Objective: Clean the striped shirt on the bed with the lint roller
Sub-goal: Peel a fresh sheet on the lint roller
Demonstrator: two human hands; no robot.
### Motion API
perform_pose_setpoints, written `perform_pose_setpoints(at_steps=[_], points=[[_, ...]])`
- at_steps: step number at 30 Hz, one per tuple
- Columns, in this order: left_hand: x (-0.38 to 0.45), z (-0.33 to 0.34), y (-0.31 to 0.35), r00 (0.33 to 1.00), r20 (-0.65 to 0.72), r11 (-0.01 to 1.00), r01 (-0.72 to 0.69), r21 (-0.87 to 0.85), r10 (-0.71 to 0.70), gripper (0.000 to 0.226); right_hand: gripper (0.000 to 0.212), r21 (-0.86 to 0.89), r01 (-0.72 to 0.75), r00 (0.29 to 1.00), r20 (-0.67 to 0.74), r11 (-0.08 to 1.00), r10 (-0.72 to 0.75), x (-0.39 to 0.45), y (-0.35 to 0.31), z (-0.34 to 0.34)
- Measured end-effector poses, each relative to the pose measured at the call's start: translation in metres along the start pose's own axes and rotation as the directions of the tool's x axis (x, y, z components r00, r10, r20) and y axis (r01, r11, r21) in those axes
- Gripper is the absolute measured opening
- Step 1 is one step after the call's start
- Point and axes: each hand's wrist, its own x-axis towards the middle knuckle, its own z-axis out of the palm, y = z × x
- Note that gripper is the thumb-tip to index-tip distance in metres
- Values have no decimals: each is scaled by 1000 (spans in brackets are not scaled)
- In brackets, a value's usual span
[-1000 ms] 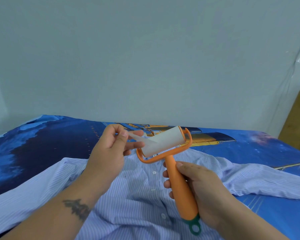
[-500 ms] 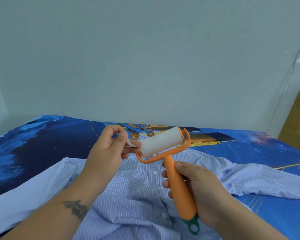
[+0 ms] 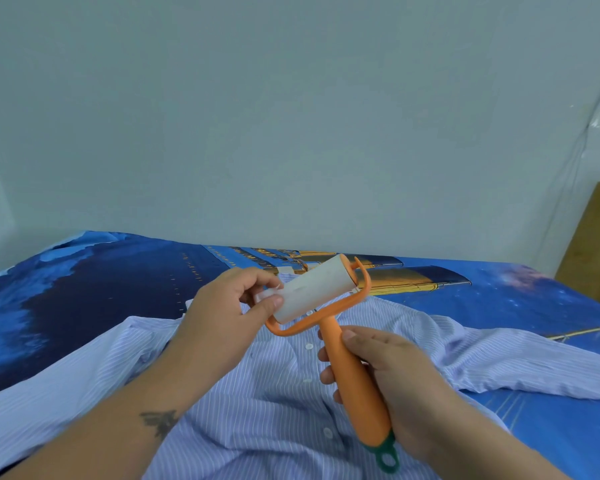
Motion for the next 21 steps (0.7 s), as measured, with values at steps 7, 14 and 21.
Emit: perform_pose_setpoints(at_steps=[7,14,21], points=[[4,3,-5,999,-44,994,-27,105,32,19,25,-26,0,1000,5,1000,0,1,0,1],[7,-1,-1,988,-149,1000,30,-7,-31,17,25,-5,4,999,-37,1000,-4,8,0,-2],[12,0,-6,942,-111,887,252,-388,-316,11,23,12,3,997,-72,1000,-2,12,2,-4]])
